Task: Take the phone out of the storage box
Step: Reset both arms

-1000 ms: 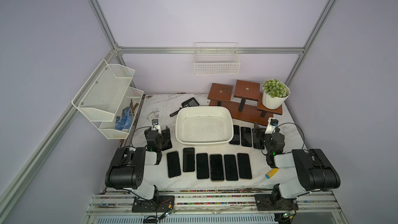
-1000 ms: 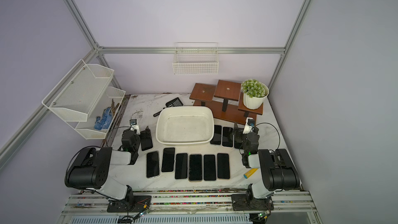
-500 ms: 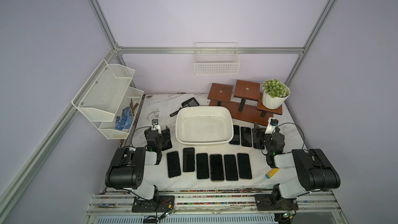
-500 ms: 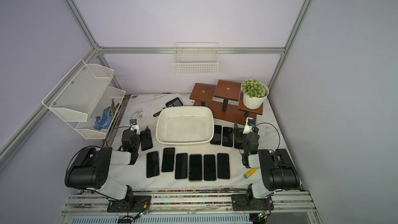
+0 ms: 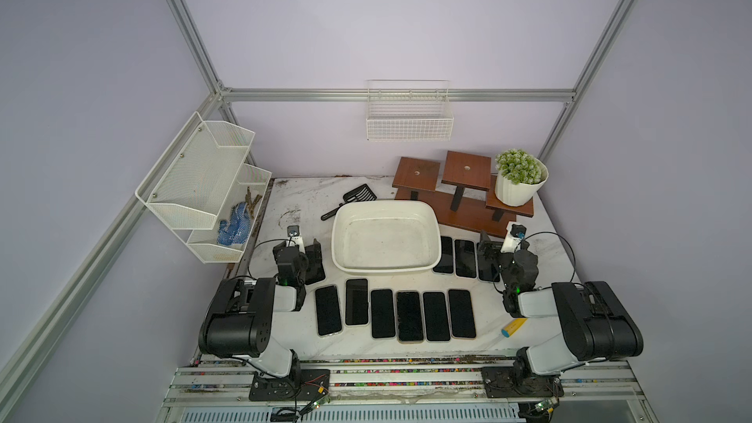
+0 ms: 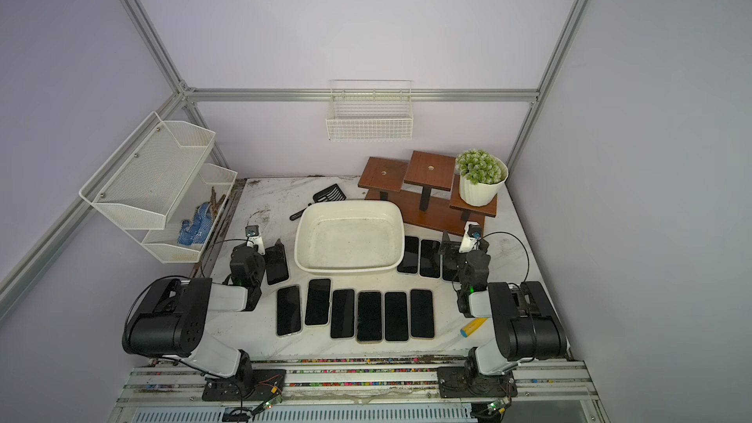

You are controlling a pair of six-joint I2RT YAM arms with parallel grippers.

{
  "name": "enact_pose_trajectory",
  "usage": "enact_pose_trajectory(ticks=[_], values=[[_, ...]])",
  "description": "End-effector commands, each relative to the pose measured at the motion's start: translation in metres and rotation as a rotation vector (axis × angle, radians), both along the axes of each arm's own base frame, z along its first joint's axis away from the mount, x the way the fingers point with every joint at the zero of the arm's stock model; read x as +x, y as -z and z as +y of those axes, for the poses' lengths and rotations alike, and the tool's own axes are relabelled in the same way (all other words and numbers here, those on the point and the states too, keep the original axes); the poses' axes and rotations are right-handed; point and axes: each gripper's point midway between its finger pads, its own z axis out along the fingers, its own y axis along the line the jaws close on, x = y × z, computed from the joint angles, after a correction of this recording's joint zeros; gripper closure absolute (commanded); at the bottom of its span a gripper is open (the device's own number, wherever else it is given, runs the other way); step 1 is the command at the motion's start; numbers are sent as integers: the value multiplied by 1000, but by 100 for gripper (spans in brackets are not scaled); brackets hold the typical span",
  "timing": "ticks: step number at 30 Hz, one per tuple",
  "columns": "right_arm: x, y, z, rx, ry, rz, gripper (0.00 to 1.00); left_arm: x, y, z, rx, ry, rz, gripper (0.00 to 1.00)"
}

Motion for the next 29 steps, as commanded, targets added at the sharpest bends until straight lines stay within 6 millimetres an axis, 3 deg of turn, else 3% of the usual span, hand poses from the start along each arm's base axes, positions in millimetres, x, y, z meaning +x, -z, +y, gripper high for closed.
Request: enact_pose_trajectory(ticks=[1, 7, 12, 29], values=[[-3, -12, 0, -10, -3, 2, 0, 6, -19, 0, -7, -5, -65, 0], [2, 3, -7, 10, 38, 14, 0, 6, -18, 1, -7, -7, -64, 0], [8, 13, 11, -27, -68, 40, 0, 6, -19, 0, -7, -5, -65, 0], [9, 14, 17, -41, -90, 35, 0, 6, -18, 0, -7, -5, -64, 0]])
